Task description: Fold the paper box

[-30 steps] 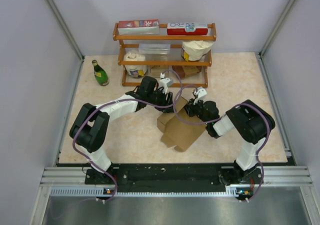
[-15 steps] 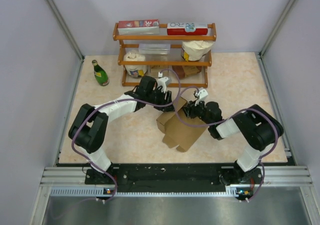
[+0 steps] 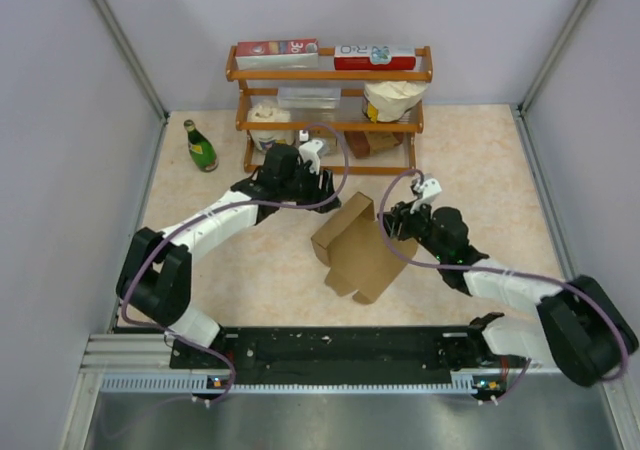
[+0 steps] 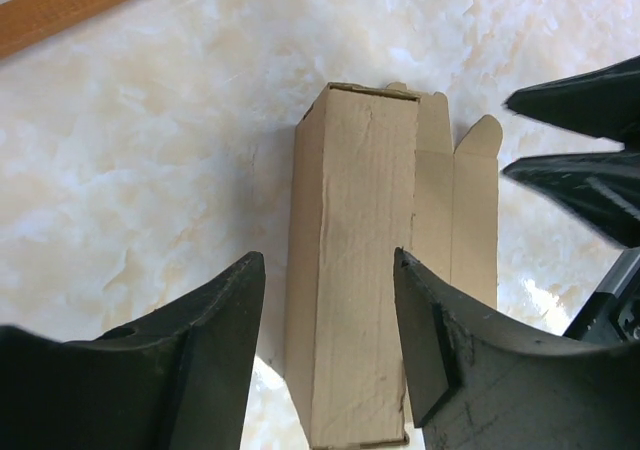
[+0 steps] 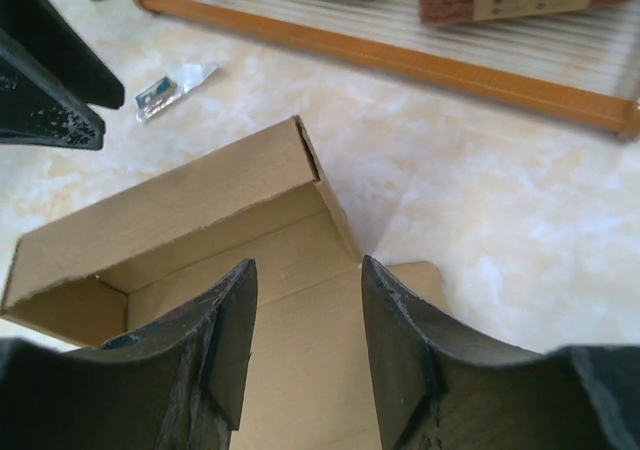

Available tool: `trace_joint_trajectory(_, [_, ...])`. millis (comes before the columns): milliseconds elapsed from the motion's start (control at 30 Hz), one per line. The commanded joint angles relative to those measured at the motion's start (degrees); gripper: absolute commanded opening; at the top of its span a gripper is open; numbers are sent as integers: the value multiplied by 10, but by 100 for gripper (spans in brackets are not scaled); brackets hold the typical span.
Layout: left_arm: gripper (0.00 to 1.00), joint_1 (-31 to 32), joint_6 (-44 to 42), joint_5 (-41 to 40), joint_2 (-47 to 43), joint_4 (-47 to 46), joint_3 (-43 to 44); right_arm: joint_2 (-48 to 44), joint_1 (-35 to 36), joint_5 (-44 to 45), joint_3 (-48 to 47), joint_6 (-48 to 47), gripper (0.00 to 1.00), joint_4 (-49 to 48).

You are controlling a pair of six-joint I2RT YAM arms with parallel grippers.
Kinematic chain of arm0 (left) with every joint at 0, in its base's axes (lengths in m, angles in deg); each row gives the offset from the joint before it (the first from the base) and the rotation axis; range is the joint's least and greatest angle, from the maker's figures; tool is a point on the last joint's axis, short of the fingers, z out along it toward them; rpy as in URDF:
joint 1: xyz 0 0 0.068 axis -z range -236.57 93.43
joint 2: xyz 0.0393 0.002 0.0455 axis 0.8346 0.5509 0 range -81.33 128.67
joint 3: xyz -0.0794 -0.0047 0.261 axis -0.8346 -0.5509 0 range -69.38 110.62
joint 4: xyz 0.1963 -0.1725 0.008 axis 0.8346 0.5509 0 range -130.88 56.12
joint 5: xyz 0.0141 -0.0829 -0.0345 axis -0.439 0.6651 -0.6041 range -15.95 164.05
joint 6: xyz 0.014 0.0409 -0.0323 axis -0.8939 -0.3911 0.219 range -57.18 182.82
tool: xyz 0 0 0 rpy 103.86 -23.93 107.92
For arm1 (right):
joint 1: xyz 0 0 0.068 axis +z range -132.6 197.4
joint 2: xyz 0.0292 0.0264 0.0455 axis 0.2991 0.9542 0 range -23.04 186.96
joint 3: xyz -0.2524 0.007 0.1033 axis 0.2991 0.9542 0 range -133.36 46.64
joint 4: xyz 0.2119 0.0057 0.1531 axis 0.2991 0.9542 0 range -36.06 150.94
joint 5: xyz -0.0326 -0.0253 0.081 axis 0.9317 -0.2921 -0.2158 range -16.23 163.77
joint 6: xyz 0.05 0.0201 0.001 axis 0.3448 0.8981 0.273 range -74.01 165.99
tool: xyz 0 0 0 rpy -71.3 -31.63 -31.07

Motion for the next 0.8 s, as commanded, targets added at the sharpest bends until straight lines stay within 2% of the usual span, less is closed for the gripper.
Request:
trace_joint_trajectory(0, [61, 2, -15, -37, -59, 20, 14, -119, 6, 82, -36, 66, 47, 194])
trace_joint_trajectory(133, [63, 29, -45, -79, -96, 52, 10, -194, 3, 122, -71, 125, 48, 331])
trace_joint_trajectory(367, [65, 103, -73, -163, -135, 89, -1, -262, -8, 88, -63, 218, 46, 415])
trace_joint_trajectory(533, [69, 187, -108, -290, -118, 111, 6, -303, -9, 98, -51, 262, 45, 474])
trace_joint_trajectory(567, [71, 195, -105, -297, -111, 118, 10, -314, -10, 99, -45, 267, 45, 478])
trace_joint_trajectory(600, [81, 202, -106, -309, -103, 124, 14, -326, -11, 98, -41, 271, 45, 482])
trace_joint_trajectory(767, [94, 253, -115, -386, -53, 131, 32, -383, -21, 98, -25, 282, 44, 503])
